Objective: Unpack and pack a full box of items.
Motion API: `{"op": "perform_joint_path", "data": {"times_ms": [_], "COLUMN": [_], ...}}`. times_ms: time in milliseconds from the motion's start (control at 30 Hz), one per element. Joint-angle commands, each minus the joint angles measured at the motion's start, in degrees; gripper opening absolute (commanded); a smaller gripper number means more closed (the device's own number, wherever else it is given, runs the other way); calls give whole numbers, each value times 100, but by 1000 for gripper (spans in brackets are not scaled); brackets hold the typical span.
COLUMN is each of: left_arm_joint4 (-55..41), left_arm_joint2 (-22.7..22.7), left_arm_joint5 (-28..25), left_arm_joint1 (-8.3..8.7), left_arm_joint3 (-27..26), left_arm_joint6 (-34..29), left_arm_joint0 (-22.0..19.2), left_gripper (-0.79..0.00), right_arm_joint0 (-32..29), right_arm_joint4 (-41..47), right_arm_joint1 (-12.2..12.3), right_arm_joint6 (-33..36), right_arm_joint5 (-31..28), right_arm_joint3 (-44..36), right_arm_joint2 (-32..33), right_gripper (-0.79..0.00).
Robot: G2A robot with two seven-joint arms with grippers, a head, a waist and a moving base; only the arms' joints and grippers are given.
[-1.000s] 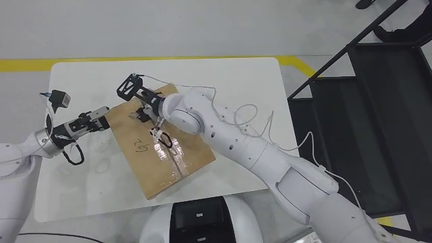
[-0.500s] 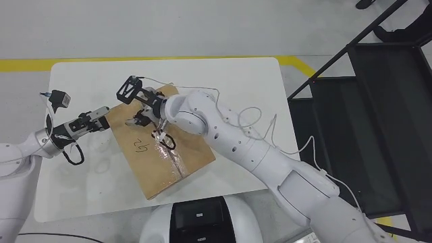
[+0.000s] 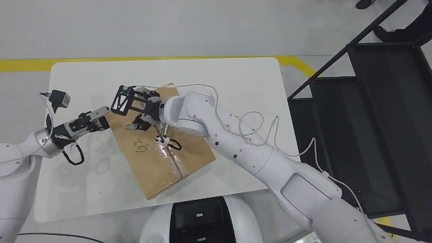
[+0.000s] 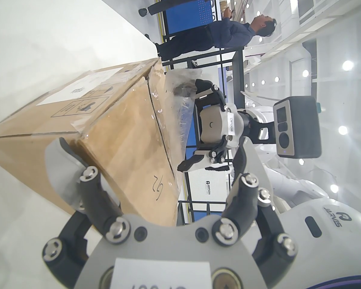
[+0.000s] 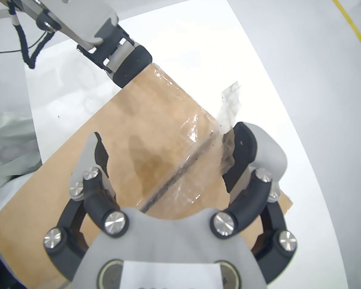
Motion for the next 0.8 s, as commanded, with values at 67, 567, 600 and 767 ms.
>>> {"op": "perform_joint_path", "data": {"times_ms": [67, 567, 600, 767], "left_arm_joint4": [0, 0, 0, 0], "left_arm_joint2": [0, 0, 0, 0], "left_arm_joint5": [0, 0, 0, 0], "left_arm_joint1": [0, 0, 0, 0], "left_arm_joint3": [0, 0, 0, 0], "left_arm_joint6": [0, 0, 0, 0], "left_arm_joint0": [0, 0, 0, 0], "left_gripper": [0, 0, 0, 0], "right_arm_joint0": [144, 427, 397, 246], "right_arm_joint4": [-111, -669, -540, 68], "right_arm_joint1": [-49, -119, -114, -58], "right_arm_joint6": [32, -119, -144, -195], "right_arm_joint5": [-104, -325, -411, -730], "right_arm_joint3": [126, 272, 295, 278], "right_arm_joint2": [-98, -149, -97, 226], "right_gripper": [0, 0, 0, 0]}}
